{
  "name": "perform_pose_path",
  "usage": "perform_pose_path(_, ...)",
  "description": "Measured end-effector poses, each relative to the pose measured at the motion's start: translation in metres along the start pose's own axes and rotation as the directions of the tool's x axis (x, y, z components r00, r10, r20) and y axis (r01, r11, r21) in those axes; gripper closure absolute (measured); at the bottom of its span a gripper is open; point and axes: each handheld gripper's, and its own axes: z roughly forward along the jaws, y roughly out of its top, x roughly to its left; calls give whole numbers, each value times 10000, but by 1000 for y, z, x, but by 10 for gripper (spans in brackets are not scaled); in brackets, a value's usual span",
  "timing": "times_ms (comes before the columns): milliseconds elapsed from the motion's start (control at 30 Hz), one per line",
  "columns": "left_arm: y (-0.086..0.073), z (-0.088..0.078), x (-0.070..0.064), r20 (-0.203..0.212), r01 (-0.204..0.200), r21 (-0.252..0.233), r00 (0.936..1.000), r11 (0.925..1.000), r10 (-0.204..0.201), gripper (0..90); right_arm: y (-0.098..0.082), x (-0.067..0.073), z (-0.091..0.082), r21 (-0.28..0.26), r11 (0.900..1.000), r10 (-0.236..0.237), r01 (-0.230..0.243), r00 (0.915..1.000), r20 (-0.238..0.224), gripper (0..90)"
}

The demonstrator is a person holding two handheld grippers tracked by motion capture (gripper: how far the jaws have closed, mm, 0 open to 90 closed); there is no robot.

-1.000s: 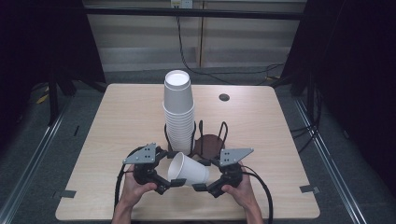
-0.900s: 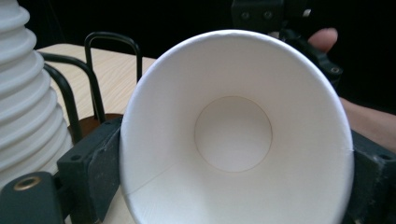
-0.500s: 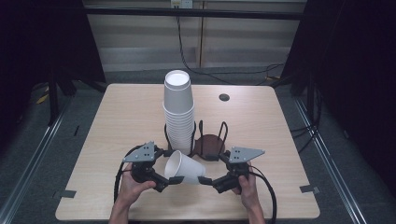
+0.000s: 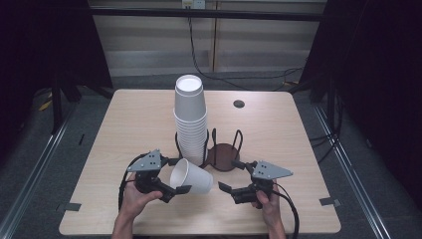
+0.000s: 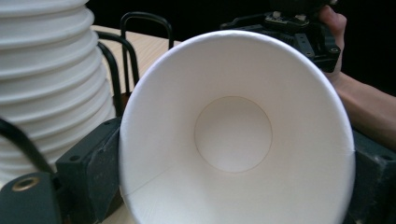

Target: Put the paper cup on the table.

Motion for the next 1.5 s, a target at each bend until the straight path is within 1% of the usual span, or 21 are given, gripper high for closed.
perform_pose_path(100, -1, -4, 1, -88, 43, 101, 10000, 9999, -42, 92, -8, -1, -3, -227, 9997, 106, -95, 9988, 468, 133)
perform_pose_path(233, -4, -11, 1, -336, 95, 251, 9994, 9996, -87, 92, -13, -2, -7, -484, 9988, 155, -115, 9964, 830, 133)
perform_pose_path(267, -4, -14, 2, -411, 111, 256, 9991, 9996, -101, 91, -16, -2, -8, -618, 9980, 190, -123, 9940, 1079, 132)
perform_pose_path(367, -3, -18, 4, -589, 182, 312, 9981, 9993, -163, 92, -18, -2, -10, -748, 9972, 176, -80, 9915, 1292, 131)
perform_pose_path(400, -2, -21, 5, -671, 185, 362, 9976, 9992, -160, 92, -21, -3, -12, -900, 9959, 178, -33, 9867, 1613, 131)
perform_pose_path(500, 1, -27, 8, -801, 173, 413, 9967, 9990, -140, 91, -23, -3, -14, -1059, 9944, 174, 24, 9824, 1857, 131)
perform_pose_path(533, 1, -29, 9, -867, 155, 441, 9962, 9989, -117, 91, -25, -4, -15, -1251, 9921, 145, 138, 9748, 2224, 131)
perform_pose_path(667, 4, -36, 12, -1177, 137, 591, 9930, 9982, -66, 91, -30, -5, -16, -1402, 9898, 119, 254, 9659, 2587, 132)
perform_pose_path(800, 7, -41, 16, -1456, 253, 747, 9892, 9969, -142, 91, -36, -6, -16, -1542, 9865, -24, 545, 9474, 3201, 132)
perform_pose_path(833, 7, -43, 18, -1549, 197, 789, 9879, 9967, -73, 91, -39, -6, -15, -1369, 9888, -64, 588, 9348, 3552, 134)
perform_pose_path(900, 4, -46, 19, -1593, 385, 765, 9869, 9963, -259, 91, -40, -6, -15, -1496, 9869, -31, 602, 9346, 3556, 129)
perform_pose_path(933, 3, -47, 20, -1690, 438, 816, 9852, 9957, -295, 91, -41, -6, -16, -1644, 9836, -83, 737, 9301, 3672, 132)
perform_pose_path(967, 1, -50, 22, -1913, 541, 937, 9809, 9941, -353, 91, -41, -6, -17, -1773, 9811, -66, 770, 9302, 3671, 130)
perform_pose_path(1000, 1, -50, 22, -1913, 541, 937, 9809, 9941, -353, 91, -41, -6, -17, -1773, 9811, -66, 770, 9302, 3671, 130)
perform_pose_path(1100, 0, -57, 25, -2311, 761, 1013, 9716, 9919, -509, 91, -44, -5, -21, -2245, 9705, 22, 881, 9276, 3735, 122)
perform_pose_path(1133, -2, -59, 26, -2406, 817, 1082, 9691, 9908, -536, 91, -44, -5, -21, -2245, 9705, 22, 881, 9276, 3735, 122)
perform_pose_path(1167, -3, -61, 28, -2549, 868, 1151, 9654, 9896, -550, 90, -44, -4, -22, -2215, 9706, -16, 944, 9225, 3861, 119)
perform_pose_path(1200, -4, -62, 29, -2667, 993, 1166, 9616, 9882, -651, 90, -44, -4, -21, -2167, 9724, 26, 862, 9252, 3794, 128)
perform_pose_path(1267, -6, -63, 32, -3016, 1075, 1440, 9516, 9837, -599, 90, -44, -4, -22, -2180, 9720, 19, 875, 9250, 3800, 128)
perform_pose_path(1433, -6, -64, 35, -3111, 1262, 1384, 9472, 9823, -779, 89, -44, -4, -21, -2171, 9723, 28, 860, 9253, 3791, 130)
perform_pose_path(1500, -5, -66, 37, -3298, 1363, 1459, 9405, 9799, -817, 89, -44, -4, -21, -2171, 9723, 25, 864, 9253, 3792, 130)
